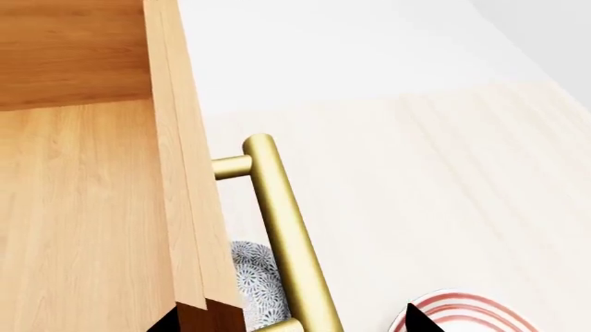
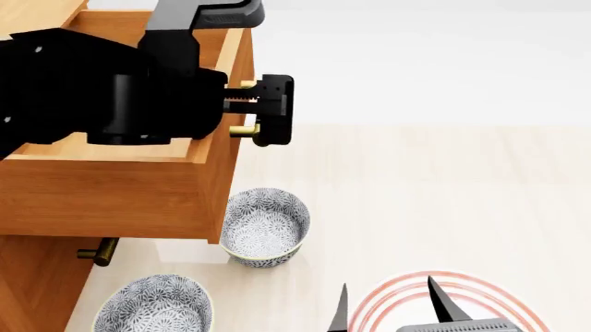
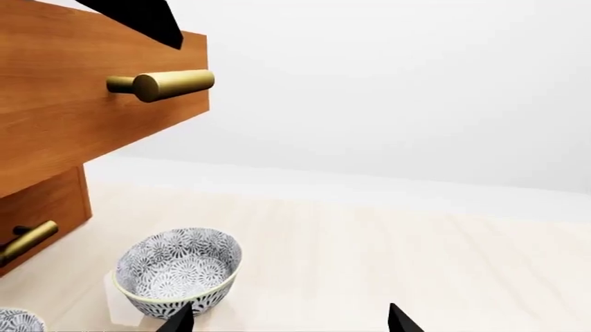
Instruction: Open the top drawer of the cabinet.
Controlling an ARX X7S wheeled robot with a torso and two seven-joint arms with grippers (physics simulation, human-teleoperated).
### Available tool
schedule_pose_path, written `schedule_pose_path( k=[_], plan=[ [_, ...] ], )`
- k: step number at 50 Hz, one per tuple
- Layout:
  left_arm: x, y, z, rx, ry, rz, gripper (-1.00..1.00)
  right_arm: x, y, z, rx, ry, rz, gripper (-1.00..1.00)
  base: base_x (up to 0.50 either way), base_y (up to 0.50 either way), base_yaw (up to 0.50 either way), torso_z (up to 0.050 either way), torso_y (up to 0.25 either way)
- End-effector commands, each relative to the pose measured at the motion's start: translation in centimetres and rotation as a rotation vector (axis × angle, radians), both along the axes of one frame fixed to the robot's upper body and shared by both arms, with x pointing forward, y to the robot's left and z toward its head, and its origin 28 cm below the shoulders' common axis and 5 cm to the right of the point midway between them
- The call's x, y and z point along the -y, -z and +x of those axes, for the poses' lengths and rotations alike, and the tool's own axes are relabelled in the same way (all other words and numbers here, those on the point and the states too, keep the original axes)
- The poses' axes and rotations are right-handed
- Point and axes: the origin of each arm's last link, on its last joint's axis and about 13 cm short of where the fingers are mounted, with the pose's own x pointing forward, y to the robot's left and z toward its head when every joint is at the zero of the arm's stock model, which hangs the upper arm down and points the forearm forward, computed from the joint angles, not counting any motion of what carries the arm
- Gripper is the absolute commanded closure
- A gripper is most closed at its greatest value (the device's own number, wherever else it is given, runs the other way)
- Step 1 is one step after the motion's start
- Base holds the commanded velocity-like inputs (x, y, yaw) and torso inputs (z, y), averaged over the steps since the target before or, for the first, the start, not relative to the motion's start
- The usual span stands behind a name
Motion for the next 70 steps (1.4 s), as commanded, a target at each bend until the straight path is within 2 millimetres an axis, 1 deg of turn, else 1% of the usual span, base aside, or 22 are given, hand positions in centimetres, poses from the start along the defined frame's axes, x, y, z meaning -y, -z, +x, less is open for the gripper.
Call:
schedule_pose_path(
  k=[1,9,12,21,33,36,43,44,46,47,49,51,53,55,56,58,60,62,63,65,66,70],
  plan=[
    [5.5,0.5,-2.9,-0.179,0.218,-0.287,-1.0,0.0,0.1,-0.1,0.001,-0.006,0.003,-1.0,0.0,0.0,0.0,0.0,0.0],
    [6.1,0.3,-3.4,-0.19,0.24,-0.322,-1.0,0.0,0.1,-0.2,0.001,-0.008,0.003,-1.0,0.0,0.0,0.0,0.0,0.0],
    [6.5,-0.1,-3.8,-0.215,0.261,-0.387,-1.0,0.1,0.1,-0.3,0.002,-0.008,0.006,-1.0,0.0,0.0,0.0,0.0,0.0],
    [6.9,-0.8,-3.9,-0.217,0.273,-0.464,-1.0,0.1,0.1,-0.5,0.003,-0.01,0.005,-1.0,0.0,0.0,0.0,0.0,0.0],
    [7.5,-0.9,-4.7,-0.203,0.294,-0.408,-1.0,0.2,0.0,-0.8,0.006,-0.011,0.006,-1.0,0.0,0.0,-0.01,0.0,0.0],
    [7.7,-1.0,-4.9,-0.21,0.3,-0.429,-1.0,0.2,0.0,-0.8,0.007,-0.012,0.006,-1.0,0.0,0.0,-0.01,0.0,0.0],
    [7.3,-1.4,-4.6,-0.147,0.271,-0.319,-1.0,0.2,-0.2,-1.0,0.014,-0.01,0.005,-1.0,0.0,0.0,-0.01,0.0,0.0],
    [7.2,-2.1,-4.5,-0.152,0.261,-0.35,-1.0,0.2,-0.2,-1.0,0.016,-0.012,0.006,-1.0,0.0,0.0,-0.01,0.0,0.0],
    [7.0,-2.7,-4.5,-0.092,0.243,-0.261,-1.0,0.2,-0.2,-1.0,0.014,-0.014,0.003,-1.0,0.0,0.0,-0.01,0.0,0.0],
    [6.9,-3.4,-4.5,-0.101,0.241,-0.296,-1.0,0.2,0.0,-1.0,0.014,-0.014,0.002,-1.0,0.0,0.0,-0.01,0.0,0.0],
    [6.7,-5.0,-4.5,-0.05,0.226,-0.274,-1.0,0.2,-0.2,-1.1,0.014,-0.015,0.004,-1.0,0.0,0.0,-0.01,0.0,0.0],
    [6.5,-6.0,-4.5,-0.034,0.218,-0.276,-1.0,0.2,-0.2,-1.1,0.016,-0.013,0.004,-1.0,0.0,0.0,-0.01,0.0,0.0],
    [6.0,-8.2,-4.7,0.014,0.19,-0.268,-1.0,0.3,-0.1,-1.0,0.017,-0.011,0.004,-1.0,0.0,0.0,-0.01,0.0,0.0],
    [5.7,-9.4,-4.9,0.043,0.191,-0.242,-1.0,0.3,-0.2,-1.0,0.019,-0.009,0.008,-1.0,0.0,0.0,-0.01,0.0,0.005],
    [5.3,-10.9,-5.2,0.071,0.179,-0.244,-1.0,0.2,-0.3,-1.0,0.02,-0.011,0.008,-1.0,0.0,0.0,-0.01,0.0,0.011],
    [4.9,-12.3,-5.4,0.098,0.165,-0.252,-1.0,0.2,-0.3,-1.1,0.022,-0.013,0.012,-1.0,0.0,0.0,-0.01,0.0,0.005],
    [4.2,-14.8,-6.1,0.151,0.165,-0.259,-1.0,0.4,-0.3,-1.1,0.022,-0.011,0.02,-1.0,0.0,0.0,-0.01,0.0,0.005],
    [3.5,-16.3,-6.4,0.186,0.128,-0.257,-1.0,0.5,-0.1,-1.1,0.021,-0.008,0.019,-1.0,0.0,0.0,0.0,0.0,0.0],
    [2.8,-17.7,-6.7,0.23,0.112,-0.244,-1.0,0.6,0.0,-1.1,0.019,-0.005,0.018,-1.0,0.0,0.0,0.0,0.0,0.0],
    [2.2,-18.7,-7.1,0.26,0.097,-0.217,-1.0,0.7,-0.1,-1.1,0.021,-0.003,0.019,-1.0,0.0,0.0,0.0,0.0,0.0],
    [1.6,-19.7,-7.3,0.276,0.073,-0.237,-1.0,0.7,-0.3,-1.0,0.022,-0.002,0.019,-1.0,0.0,0.0,0.0,0.0,0.0],
    [0.0,-21.5,-8.0,0.335,0.032,-0.196,-1.0,0.4,-0.6,-0.9,0.028,-0.01,0.013,-1.0,0.0,0.0,0.0,0.0,0.0]
  ],
)
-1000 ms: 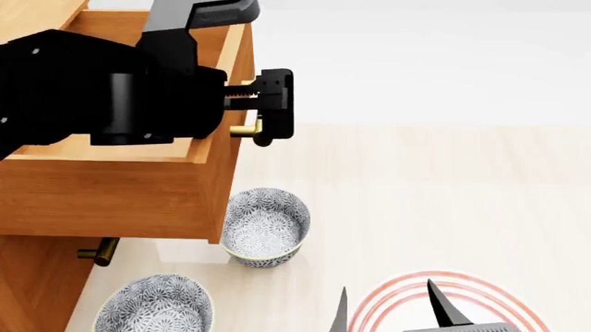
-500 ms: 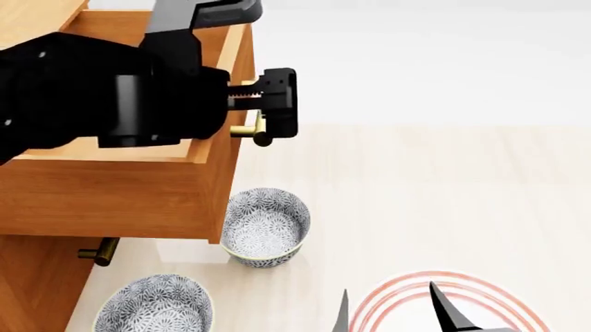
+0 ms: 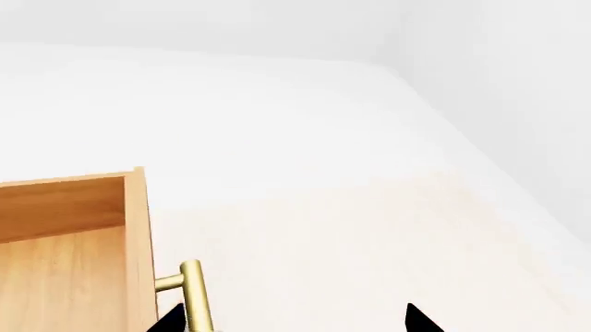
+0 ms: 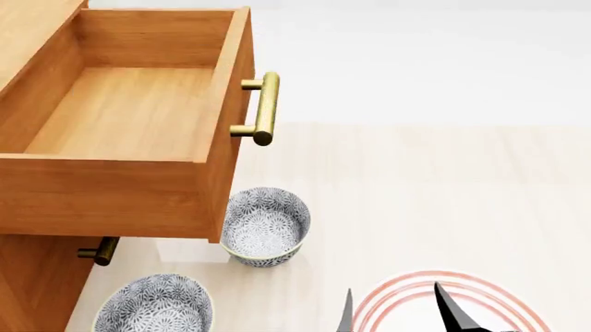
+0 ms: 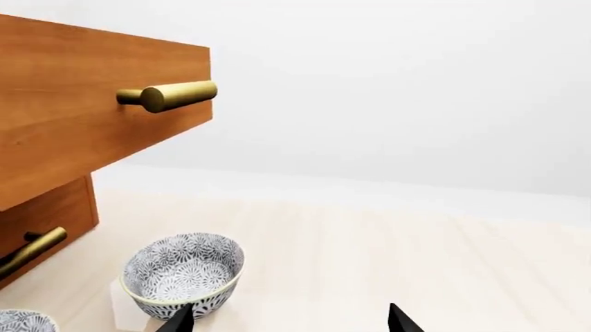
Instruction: Open the top drawer of the cabinet.
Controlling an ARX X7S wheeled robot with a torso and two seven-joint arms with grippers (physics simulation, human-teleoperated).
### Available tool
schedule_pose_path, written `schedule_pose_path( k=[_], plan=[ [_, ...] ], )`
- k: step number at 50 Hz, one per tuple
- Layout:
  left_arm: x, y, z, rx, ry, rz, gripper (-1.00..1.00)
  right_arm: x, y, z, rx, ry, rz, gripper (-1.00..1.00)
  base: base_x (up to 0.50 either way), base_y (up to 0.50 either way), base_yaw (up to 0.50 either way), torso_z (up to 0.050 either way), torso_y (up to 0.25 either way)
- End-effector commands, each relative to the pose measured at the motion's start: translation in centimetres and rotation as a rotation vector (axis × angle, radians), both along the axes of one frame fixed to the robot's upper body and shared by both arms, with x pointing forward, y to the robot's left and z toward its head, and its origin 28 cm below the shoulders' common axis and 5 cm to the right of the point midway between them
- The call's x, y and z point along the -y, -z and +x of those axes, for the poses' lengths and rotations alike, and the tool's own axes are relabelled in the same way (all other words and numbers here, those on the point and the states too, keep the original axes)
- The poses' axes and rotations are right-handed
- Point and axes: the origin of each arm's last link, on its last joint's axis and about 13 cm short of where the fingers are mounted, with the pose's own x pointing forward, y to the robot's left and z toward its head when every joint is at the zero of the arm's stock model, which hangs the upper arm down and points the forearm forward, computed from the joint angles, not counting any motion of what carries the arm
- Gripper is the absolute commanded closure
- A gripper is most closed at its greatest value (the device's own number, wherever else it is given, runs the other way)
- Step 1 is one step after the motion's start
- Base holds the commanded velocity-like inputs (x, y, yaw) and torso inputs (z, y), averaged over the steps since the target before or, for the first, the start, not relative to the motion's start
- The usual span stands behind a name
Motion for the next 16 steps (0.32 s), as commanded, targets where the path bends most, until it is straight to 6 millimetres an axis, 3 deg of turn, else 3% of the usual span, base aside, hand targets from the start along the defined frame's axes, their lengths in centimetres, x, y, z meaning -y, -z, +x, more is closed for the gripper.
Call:
schedule_pose_path(
  k=[1,7,10,13,14,16],
  plan=[
    [-2.1,-8.3,-3.7,0.176,0.001,-0.079,-1.0,-0.1,-0.3,0.1,0.008,-0.004,-0.002,-1.0,0.0,0.0,0.0,0.0,0.0],
    [-4.7,-8.6,-3.3,0.223,-0.03,0.008,-1.0,-0.7,-0.6,-0.1,0.012,-0.016,-0.014,-1.0,0.0,0.0,0.0,0.0,0.0],
    [-7.0,-9.1,-3.4,0.244,-0.039,0.01,-1.0,-0.9,-0.8,-0.2,0.016,-0.023,-0.022,-1.0,0.0,0.0,0.0,0.0,0.0],
    [-9.5,-9.6,-4.2,0.279,-0.031,0.034,-1.0,-1.0,-1.1,-0.4,0.019,-0.023,-0.025,-1.0,0.0,0.0,0.0,0.0,0.0],
    [-11.3,-9.3,-5.0,0.289,-0.028,0.02,-1.0,-0.9,-1.0,-0.3,0.015,-0.021,-0.033,-1.0,0.0,0.0,0.0,0.0,0.0],
    [-12.3,-8.3,-6.0,0.319,0.0,0.048,-1.0,-0.9,-0.9,-0.3,0.009,-0.019,-0.041,-1.0,0.0,0.0,0.0,0.0,0.0]
  ],
)
